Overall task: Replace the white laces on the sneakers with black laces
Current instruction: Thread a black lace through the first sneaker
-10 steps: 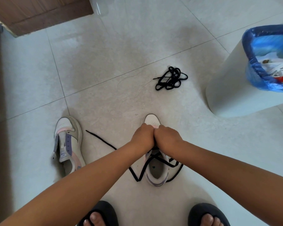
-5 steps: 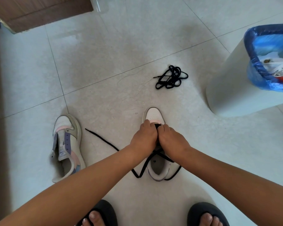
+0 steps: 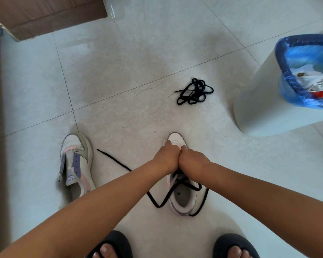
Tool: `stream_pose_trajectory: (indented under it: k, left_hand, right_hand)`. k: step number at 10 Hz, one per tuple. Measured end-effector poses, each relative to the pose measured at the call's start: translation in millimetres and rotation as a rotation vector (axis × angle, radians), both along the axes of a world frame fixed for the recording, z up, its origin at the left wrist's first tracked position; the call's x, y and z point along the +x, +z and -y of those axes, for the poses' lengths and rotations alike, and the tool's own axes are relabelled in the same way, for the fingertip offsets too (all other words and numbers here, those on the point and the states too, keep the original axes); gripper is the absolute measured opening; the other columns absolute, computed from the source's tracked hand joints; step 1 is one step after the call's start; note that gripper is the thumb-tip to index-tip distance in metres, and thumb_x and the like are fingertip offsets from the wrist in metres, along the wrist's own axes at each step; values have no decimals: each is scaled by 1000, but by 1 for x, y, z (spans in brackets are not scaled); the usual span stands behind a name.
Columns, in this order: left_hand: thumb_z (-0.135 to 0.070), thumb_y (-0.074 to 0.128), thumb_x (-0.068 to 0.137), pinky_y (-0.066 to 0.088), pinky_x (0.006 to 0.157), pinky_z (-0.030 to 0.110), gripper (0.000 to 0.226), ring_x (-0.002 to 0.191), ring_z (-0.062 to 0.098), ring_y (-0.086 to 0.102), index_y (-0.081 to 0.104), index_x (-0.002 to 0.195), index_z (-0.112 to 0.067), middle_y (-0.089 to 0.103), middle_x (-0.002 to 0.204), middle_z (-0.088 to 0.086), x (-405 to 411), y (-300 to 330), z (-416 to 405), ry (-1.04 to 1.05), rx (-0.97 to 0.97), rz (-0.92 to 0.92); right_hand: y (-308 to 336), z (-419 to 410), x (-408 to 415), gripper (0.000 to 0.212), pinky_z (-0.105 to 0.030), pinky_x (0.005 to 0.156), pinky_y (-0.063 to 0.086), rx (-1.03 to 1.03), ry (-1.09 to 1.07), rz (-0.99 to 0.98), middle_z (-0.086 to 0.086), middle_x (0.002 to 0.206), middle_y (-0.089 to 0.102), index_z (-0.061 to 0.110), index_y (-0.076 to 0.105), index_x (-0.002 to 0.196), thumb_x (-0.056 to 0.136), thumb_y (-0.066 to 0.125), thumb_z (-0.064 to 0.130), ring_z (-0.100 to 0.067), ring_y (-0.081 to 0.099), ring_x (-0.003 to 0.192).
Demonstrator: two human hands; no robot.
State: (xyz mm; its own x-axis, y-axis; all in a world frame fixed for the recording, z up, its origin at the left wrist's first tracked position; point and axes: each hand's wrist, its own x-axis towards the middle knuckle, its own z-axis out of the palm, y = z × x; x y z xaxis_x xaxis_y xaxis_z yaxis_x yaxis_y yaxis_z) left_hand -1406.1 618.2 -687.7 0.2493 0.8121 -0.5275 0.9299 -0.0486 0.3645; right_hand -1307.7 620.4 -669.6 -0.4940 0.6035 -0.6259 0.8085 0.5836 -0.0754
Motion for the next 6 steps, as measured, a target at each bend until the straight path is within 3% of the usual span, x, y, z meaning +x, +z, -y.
stream_pose_trajectory:
  k: [1,2,3,4,5,6]
  left_hand:
    - [-3,44,93,45,91,34,30,111,31,50,48,123,0,41,126,19,2,-1,10,69,47,22]
    - [1,42,91,41,76,27,30,96,27,47,46,121,2,38,122,20,3,-3,20,137,113,40]
    - [12,46,81,34,61,24,28,84,24,45,51,107,3,42,106,17,5,-5,27,156,227,44]
    - [21,56,65,35,51,23,29,70,21,48,56,88,3,46,84,15,3,-9,28,175,375,79]
    - [8,59,70,29,61,25,17,68,16,31,56,78,-6,42,74,5,-7,-4,30,112,419,-9]
    - [-3,56,72,23,65,30,11,69,18,27,56,65,-11,42,64,2,-15,-7,31,101,385,-116]
  right_hand:
    - [-2,0,4,43,-32,78,42,5,-73,-65,-19,126,41,0,35,135,92,40,-5,-30,52,108]
    - [-10,0,12,35,-27,64,35,47,-122,-138,-18,118,46,1,44,124,90,43,-6,-28,53,89]
    - [-18,5,17,28,-18,44,6,109,-90,-171,-16,80,54,0,58,88,64,70,-9,-23,45,56]
    - [-21,1,18,38,-17,46,-5,201,-112,-234,-14,60,50,-1,58,68,37,76,-12,-18,40,42]
    - [-2,-8,16,25,-17,46,16,185,-267,-409,-13,89,47,0,54,100,77,66,2,-10,29,55]
    - [-7,-7,19,22,-17,54,26,127,-309,-435,-13,107,42,2,45,116,95,41,9,-17,36,71]
